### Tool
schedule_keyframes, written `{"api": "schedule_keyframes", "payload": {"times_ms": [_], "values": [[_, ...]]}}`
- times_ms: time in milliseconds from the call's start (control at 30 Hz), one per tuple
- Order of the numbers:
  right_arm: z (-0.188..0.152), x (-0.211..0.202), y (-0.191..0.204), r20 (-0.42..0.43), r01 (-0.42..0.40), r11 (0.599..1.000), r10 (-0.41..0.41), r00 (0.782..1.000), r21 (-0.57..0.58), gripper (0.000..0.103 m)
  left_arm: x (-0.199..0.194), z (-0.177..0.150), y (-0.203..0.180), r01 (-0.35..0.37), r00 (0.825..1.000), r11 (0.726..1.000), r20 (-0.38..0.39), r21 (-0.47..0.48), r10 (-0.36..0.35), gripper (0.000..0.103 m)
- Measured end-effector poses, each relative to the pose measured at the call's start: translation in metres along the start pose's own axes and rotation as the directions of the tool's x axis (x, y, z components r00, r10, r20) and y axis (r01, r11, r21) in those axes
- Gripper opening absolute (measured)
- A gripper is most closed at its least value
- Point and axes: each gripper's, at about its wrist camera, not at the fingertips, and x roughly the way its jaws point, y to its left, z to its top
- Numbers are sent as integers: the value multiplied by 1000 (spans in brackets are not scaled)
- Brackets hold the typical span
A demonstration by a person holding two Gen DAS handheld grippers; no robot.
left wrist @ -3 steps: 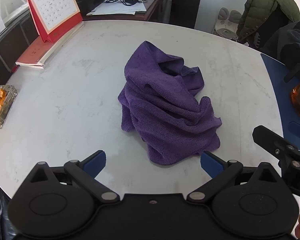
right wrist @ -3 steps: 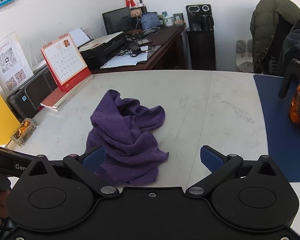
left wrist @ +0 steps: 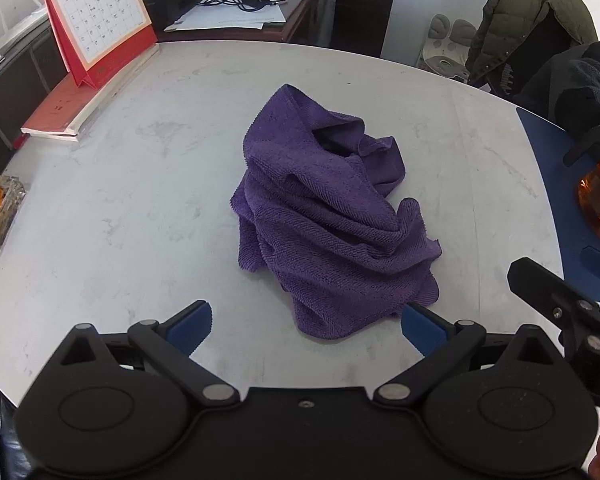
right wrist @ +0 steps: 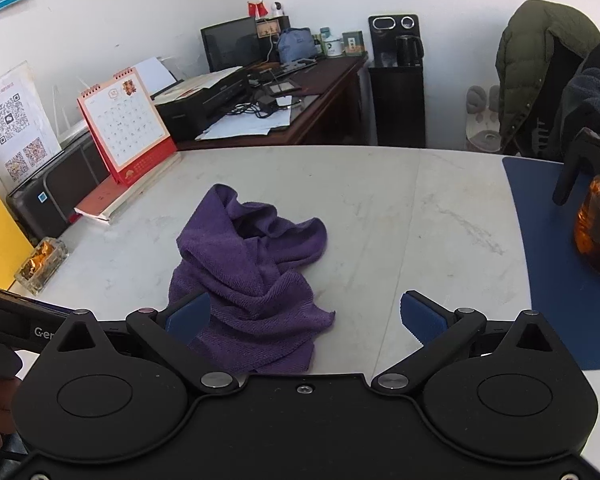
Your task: Fold towel
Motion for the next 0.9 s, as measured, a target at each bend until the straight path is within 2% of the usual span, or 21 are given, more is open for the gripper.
{"api": "schedule_keyframes", "payload": {"times_ms": [200, 367, 700, 900], "values": [[-4, 1, 14, 24, 87, 996, -87, 996, 1, 103, 10, 9, 8, 54, 998, 998, -34, 34, -52, 102], [-7, 2, 26, 44, 160, 987, -160, 986, 3, 103, 24, 10, 35, 136, 990, 989, -35, 62, -134, 102], [-6, 21, 50, 17, 224, 975, -224, 975, -14, 103, 50, 13, 66, 122, 990, 988, -80, 93, -114, 102], [-3, 35, 64, -8, 250, 968, -250, 968, -29, 103, 58, 10, 64, 164, 983, 982, -94, 96, -155, 102]]}}
